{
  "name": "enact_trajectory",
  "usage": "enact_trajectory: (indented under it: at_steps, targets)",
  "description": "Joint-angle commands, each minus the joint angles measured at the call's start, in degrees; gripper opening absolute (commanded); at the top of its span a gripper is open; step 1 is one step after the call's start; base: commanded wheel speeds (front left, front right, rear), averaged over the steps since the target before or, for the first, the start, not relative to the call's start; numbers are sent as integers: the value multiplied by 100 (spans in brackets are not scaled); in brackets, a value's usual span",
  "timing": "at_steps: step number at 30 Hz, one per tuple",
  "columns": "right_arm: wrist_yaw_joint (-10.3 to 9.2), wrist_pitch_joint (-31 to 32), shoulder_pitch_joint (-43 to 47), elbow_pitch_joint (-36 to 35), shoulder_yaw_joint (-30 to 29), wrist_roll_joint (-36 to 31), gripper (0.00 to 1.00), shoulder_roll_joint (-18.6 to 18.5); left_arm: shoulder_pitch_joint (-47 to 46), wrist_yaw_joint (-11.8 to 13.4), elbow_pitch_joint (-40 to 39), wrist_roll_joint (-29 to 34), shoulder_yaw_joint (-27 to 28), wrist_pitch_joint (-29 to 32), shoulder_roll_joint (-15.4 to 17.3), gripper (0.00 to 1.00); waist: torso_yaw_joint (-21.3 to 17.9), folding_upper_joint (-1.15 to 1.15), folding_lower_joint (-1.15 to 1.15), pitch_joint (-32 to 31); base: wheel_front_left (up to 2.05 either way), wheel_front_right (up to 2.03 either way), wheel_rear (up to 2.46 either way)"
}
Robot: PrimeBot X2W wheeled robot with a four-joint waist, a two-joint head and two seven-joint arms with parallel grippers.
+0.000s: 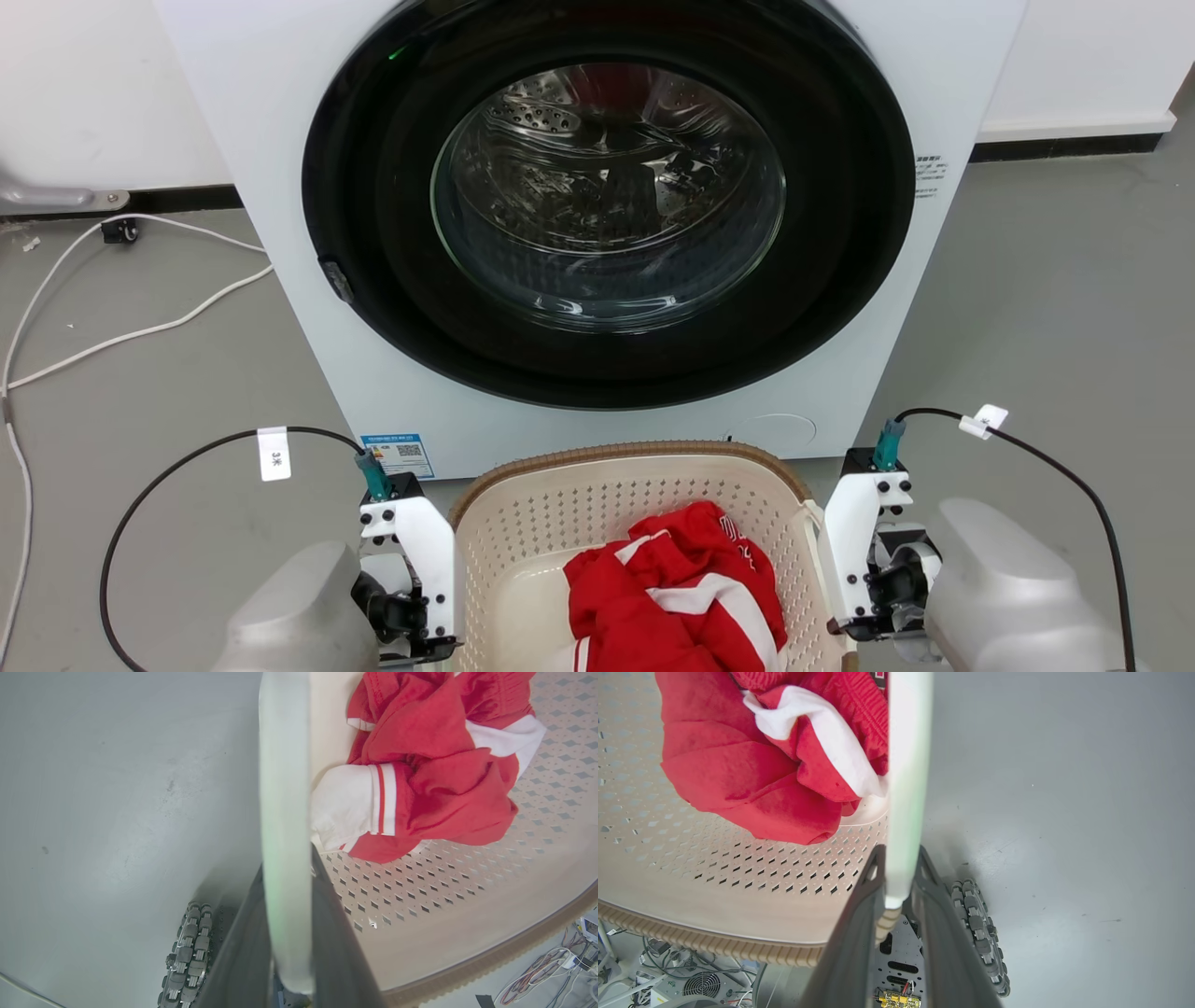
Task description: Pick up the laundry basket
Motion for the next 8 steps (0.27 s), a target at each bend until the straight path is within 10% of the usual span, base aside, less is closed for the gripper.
enact_trajectory:
  at_steps: [1,8]
  targets:
    - [18,16,-63,-44,-34,-39,0,76,-137,-72,-52,-42,-28,-35,-81,0,-3,0,0,2,0,0,0]
    - [18,77,-56,-44,-231,-194,0,90,-198,-69,-25,-51,-76,-166,-35,0,-4,0,0,16,0,0,0]
